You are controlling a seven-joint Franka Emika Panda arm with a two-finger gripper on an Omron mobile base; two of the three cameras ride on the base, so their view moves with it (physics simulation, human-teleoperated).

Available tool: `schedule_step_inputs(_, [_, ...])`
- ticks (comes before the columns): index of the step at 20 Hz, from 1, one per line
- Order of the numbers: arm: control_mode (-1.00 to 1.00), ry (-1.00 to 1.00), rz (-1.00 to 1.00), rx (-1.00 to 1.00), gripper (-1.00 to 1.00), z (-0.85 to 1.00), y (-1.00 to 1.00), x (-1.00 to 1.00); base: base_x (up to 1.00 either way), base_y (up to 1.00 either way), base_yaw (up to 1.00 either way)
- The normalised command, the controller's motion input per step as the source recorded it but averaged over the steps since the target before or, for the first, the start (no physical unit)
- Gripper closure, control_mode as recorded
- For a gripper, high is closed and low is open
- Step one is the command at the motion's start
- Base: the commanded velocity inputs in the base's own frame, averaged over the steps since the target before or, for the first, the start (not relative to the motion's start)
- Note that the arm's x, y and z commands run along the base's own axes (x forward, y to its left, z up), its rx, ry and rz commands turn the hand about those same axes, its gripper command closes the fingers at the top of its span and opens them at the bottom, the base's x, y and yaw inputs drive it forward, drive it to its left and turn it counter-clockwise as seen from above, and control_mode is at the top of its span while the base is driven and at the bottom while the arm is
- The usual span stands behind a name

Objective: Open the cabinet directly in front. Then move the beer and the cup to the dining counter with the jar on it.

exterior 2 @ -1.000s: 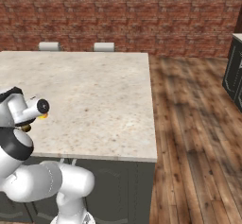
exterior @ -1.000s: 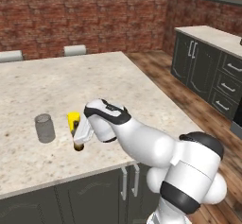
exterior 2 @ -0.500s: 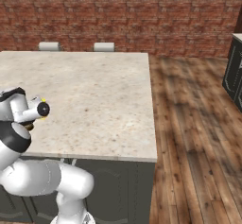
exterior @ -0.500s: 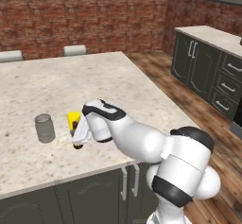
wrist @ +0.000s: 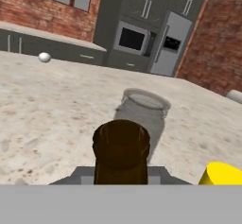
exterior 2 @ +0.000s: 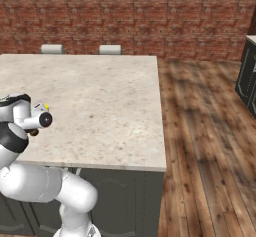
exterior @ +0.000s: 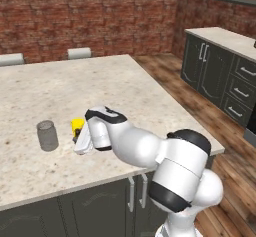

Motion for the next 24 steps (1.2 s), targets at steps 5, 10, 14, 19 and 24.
schedule_step_inputs(5, [-1.0,-0.03,-0.01,0.0,1.0,-0.1,0.02,0.18,0.0,0.0,0.0])
schedule_step_inputs(10, [-1.0,0.0,0.0,0.0,1.0,-0.2,0.02,0.48,0.0,0.0,0.0])
schedule_step_inputs(14, [-1.0,0.0,0.0,0.0,1.0,0.0,0.0,0.05,0.0,0.0,0.0])
schedule_step_inputs(19, [-1.0,0.0,0.0,0.0,1.0,0.0,0.0,0.0,0.0,0.0,0.0])
schedule_step_inputs(24, [-1.0,0.0,0.0,0.0,1.0,0.0,0.0,0.0,0.0,0.0,0.0])
